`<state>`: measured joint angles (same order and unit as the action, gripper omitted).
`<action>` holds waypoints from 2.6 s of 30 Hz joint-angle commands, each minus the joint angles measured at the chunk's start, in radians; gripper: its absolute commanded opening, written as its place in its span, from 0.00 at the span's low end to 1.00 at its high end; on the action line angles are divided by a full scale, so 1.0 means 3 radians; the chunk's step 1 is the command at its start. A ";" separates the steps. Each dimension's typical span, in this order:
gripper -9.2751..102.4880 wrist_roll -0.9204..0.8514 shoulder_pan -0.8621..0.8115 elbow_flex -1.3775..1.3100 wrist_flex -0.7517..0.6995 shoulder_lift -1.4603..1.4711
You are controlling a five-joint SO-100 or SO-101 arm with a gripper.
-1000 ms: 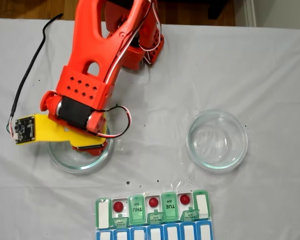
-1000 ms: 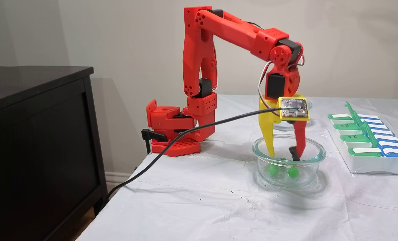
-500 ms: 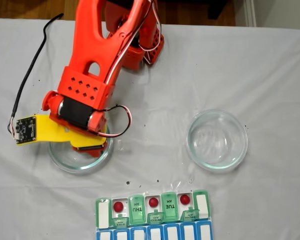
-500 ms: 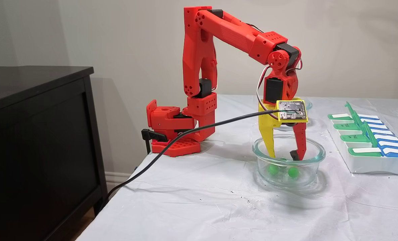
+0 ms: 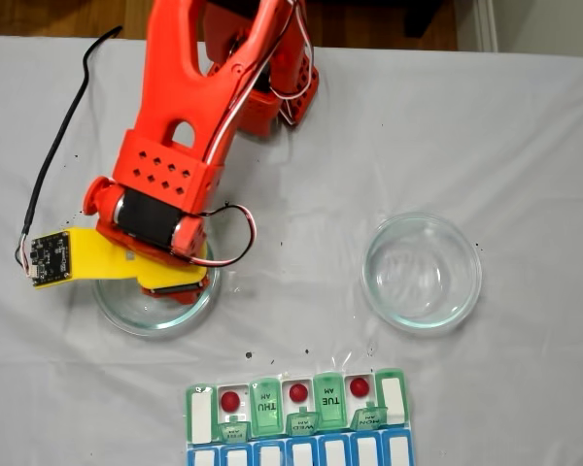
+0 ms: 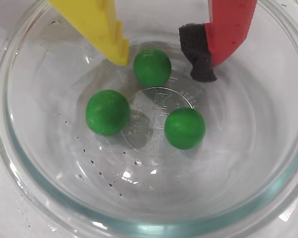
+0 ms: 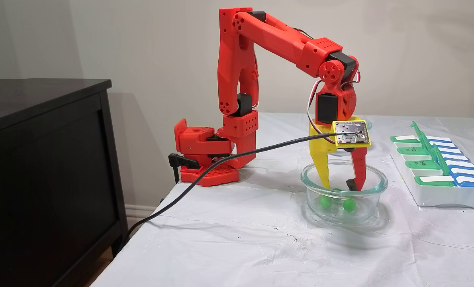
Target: Sort medicines into box.
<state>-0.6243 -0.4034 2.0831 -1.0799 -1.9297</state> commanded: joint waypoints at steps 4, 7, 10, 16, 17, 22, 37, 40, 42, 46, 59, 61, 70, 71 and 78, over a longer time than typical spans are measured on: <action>0.27 -0.0077 -0.0015 -0.0092 -0.0010 -0.0087; 0.27 -0.0123 -0.0026 -0.0082 0.0010 -0.0066; 0.26 -0.0205 -0.0041 -0.0082 0.0026 -0.0051; 0.26 -0.0245 -0.0072 -0.0077 0.0066 -0.0097; 0.27 -0.0251 -0.0077 -0.0072 0.0072 -0.0097; 0.27 -0.0286 -0.0102 -0.0046 0.0072 -0.0138; 0.25 -0.0291 -0.0061 0.0015 0.0164 -0.0082; 0.24 -0.0317 -0.0061 0.0000 0.0179 -0.0082; 0.24 -0.0322 -0.0061 -0.0005 0.0179 -0.0082; 0.22 -0.0343 -0.0046 0.0010 0.0184 -0.0061; 0.08 -0.0491 0.0015 0.0256 0.0430 -0.0312; 0.08 -0.0542 0.0020 0.0205 0.0348 -0.0302; 0.08 -0.0706 -0.0020 0.0082 0.0015 -0.1452; 0.08 -0.0721 0.0000 0.0031 -0.0102 -0.1626; 0.08 -0.0542 0.0307 -0.0317 -0.0501 -0.2091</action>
<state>-0.8191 -0.3605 2.1077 -1.2195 -2.4344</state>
